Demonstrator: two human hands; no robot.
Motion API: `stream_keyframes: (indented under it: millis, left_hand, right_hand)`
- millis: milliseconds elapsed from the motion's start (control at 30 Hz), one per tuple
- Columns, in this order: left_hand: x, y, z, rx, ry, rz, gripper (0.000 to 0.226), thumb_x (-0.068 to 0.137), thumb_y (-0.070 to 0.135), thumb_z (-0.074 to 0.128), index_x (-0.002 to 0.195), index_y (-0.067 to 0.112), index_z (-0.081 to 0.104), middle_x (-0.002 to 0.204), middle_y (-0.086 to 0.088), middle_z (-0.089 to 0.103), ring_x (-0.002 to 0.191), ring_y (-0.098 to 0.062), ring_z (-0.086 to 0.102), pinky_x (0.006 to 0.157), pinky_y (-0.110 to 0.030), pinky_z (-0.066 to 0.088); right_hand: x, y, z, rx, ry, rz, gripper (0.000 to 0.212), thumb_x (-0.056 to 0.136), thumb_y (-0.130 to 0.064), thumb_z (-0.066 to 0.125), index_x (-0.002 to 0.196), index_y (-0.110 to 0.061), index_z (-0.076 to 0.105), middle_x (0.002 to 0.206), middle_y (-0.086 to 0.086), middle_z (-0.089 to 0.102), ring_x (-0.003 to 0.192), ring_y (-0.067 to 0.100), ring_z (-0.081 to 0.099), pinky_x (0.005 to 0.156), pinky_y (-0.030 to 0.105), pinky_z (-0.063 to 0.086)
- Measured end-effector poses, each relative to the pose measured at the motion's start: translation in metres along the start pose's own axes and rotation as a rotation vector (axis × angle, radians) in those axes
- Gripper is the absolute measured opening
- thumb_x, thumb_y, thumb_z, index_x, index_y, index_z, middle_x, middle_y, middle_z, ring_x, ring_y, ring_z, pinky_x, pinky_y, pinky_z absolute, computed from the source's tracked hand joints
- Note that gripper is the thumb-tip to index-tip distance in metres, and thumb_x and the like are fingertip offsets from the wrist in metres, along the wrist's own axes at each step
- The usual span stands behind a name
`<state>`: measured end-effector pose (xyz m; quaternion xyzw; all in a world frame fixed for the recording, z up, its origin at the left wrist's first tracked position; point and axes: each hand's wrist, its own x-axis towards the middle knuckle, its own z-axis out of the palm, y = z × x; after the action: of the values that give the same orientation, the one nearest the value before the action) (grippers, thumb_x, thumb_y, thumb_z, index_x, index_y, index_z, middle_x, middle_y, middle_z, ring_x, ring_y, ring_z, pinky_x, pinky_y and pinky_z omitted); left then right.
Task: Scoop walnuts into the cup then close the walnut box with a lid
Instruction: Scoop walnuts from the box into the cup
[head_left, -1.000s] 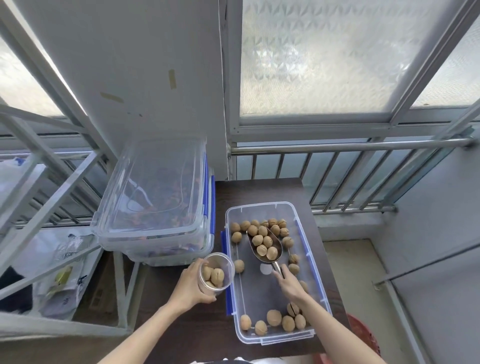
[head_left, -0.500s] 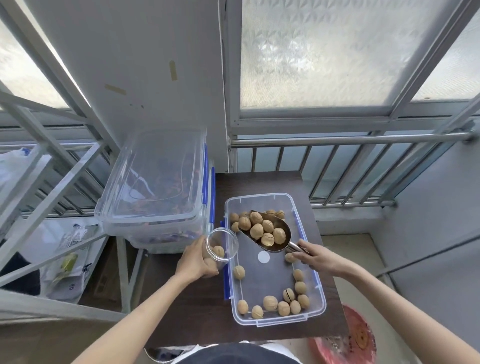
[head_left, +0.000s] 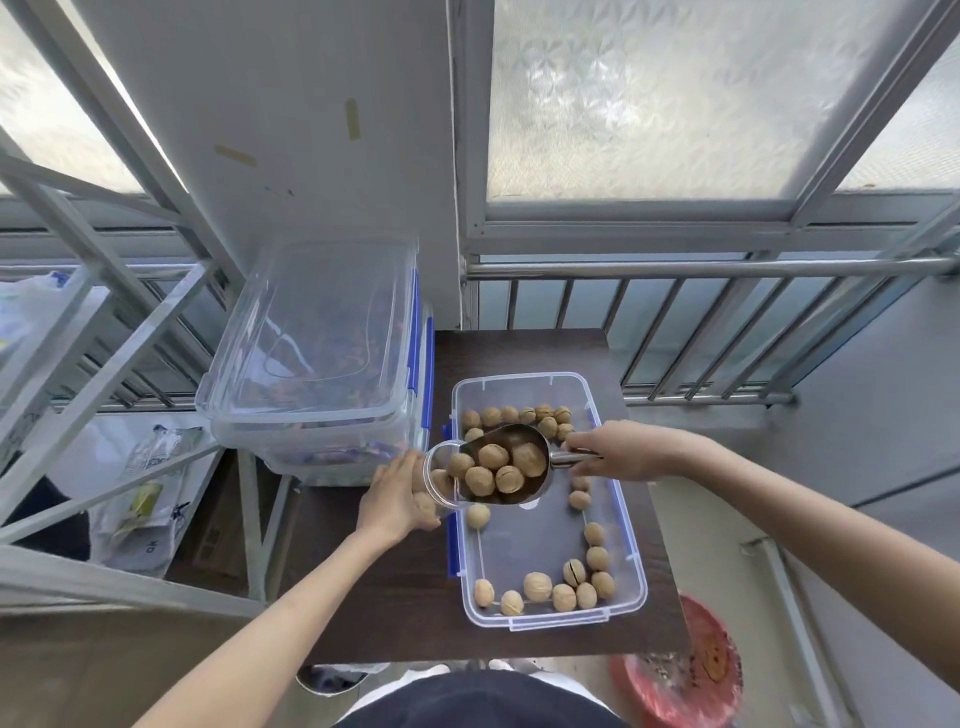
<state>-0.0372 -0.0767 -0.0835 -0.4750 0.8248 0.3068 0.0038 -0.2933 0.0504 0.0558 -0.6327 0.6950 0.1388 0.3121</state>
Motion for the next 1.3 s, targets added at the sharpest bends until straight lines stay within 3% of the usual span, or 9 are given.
stream_keyframes:
  millis: [167, 300, 433, 633, 733, 833, 933, 1067, 1300]
  left_hand:
    - [0.001, -0.003, 0.002, -0.030, 0.017, 0.011, 0.085, 0.047, 0.030, 0.087, 0.119, 0.027, 0.041, 0.130, 0.003, 0.052, 0.117, -0.029, 0.049, 0.080, -0.043, 0.051]
    - [0.003, -0.008, 0.005, -0.043, 0.012, 0.021, 0.086, 0.045, 0.032, 0.087, 0.119, 0.029, 0.041, 0.129, 0.005, 0.052, 0.116, -0.028, 0.050, 0.083, -0.044, 0.051]
    - [0.003, -0.012, 0.008, -0.119, 0.027, 0.011, 0.089, 0.043, 0.031, 0.089, 0.119, 0.028, 0.044, 0.131, 0.006, 0.054, 0.117, -0.026, 0.051, 0.089, -0.042, 0.047]
    - [0.003, -0.020, 0.014, -0.159, 0.032, 0.044, 0.093, 0.041, 0.028, 0.090, 0.123, 0.024, 0.045, 0.134, 0.001, 0.053, 0.119, -0.025, 0.051, 0.097, -0.040, 0.040]
    - [0.001, -0.025, 0.020, -0.170, 0.048, 0.035, 0.081, 0.038, 0.028, 0.090, 0.109, 0.022, 0.050, 0.110, 0.003, 0.062, 0.106, -0.025, 0.057, 0.090, -0.040, 0.045]
    - [-0.005, -0.027, 0.024, -0.199, 0.070, 0.048, 0.077, 0.038, 0.027, 0.090, 0.104, 0.021, 0.051, 0.103, 0.003, 0.062, 0.101, -0.023, 0.058, 0.089, -0.043, 0.048]
    - [-0.012, -0.026, 0.026, -0.211, 0.096, 0.056, 0.075, 0.038, 0.025, 0.091, 0.102, 0.021, 0.052, 0.102, 0.002, 0.061, 0.099, -0.023, 0.059, 0.088, -0.042, 0.048]
    - [-0.021, -0.022, 0.026, -0.218, 0.118, 0.055, 0.074, 0.039, 0.024, 0.091, 0.097, 0.030, 0.045, 0.098, 0.007, 0.057, 0.097, -0.023, 0.058, 0.087, -0.041, 0.047]
    - [-0.034, -0.021, 0.034, -0.204, 0.148, 0.033, 0.076, 0.042, 0.025, 0.091, 0.105, 0.026, 0.048, 0.101, 0.009, 0.054, 0.098, -0.021, 0.056, 0.087, -0.038, 0.045]
  right_hand:
    - [-0.005, -0.022, -0.033, -0.214, 0.020, 0.046, 0.030, 0.096, -0.032, 0.043, 0.114, -0.010, 0.052, 0.113, 0.016, 0.062, 0.103, 0.034, 0.056, 0.071, 0.031, 0.034]
    - [-0.007, -0.034, -0.046, -0.297, 0.040, 0.047, 0.026, 0.096, -0.032, 0.043, 0.103, -0.011, 0.056, 0.110, 0.015, 0.063, 0.081, 0.029, 0.047, 0.068, 0.031, 0.034]
    - [-0.013, -0.036, -0.052, -0.294, 0.061, 0.027, 0.027, 0.095, -0.032, 0.044, 0.106, -0.011, 0.059, 0.106, 0.013, 0.063, 0.079, 0.026, 0.043, 0.068, 0.031, 0.032]
    - [-0.017, 0.012, -0.047, -0.142, 0.014, 0.077, 0.014, 0.092, -0.036, 0.051, 0.094, -0.026, 0.059, 0.072, -0.006, 0.052, 0.078, 0.023, 0.049, 0.069, 0.030, 0.037]
    - [0.001, 0.038, -0.029, -0.281, -0.055, 0.163, 0.018, 0.091, -0.034, 0.052, 0.104, -0.025, 0.061, 0.098, 0.002, 0.065, 0.089, 0.026, 0.055, 0.071, 0.029, 0.037]
    - [0.031, 0.054, -0.003, -0.509, -0.099, 0.177, 0.030, 0.089, -0.032, 0.054, 0.117, -0.022, 0.059, 0.121, 0.004, 0.064, 0.114, 0.026, 0.059, 0.081, 0.031, 0.044]
    - [0.057, 0.057, 0.015, -0.616, -0.118, 0.118, 0.035, 0.090, -0.026, 0.055, 0.124, -0.019, 0.057, 0.124, 0.006, 0.064, 0.117, 0.025, 0.059, 0.091, 0.032, 0.047]
    - [0.080, 0.052, 0.030, -0.720, -0.176, 0.031, 0.034, 0.088, -0.025, 0.060, 0.122, -0.018, 0.059, 0.124, 0.004, 0.064, 0.117, 0.023, 0.059, 0.090, 0.031, 0.047]
    - [0.082, 0.054, 0.050, -0.596, -0.330, -0.028, 0.043, 0.088, -0.025, 0.062, 0.129, -0.015, 0.054, 0.127, 0.010, 0.057, 0.118, 0.029, 0.055, 0.089, 0.034, 0.045]
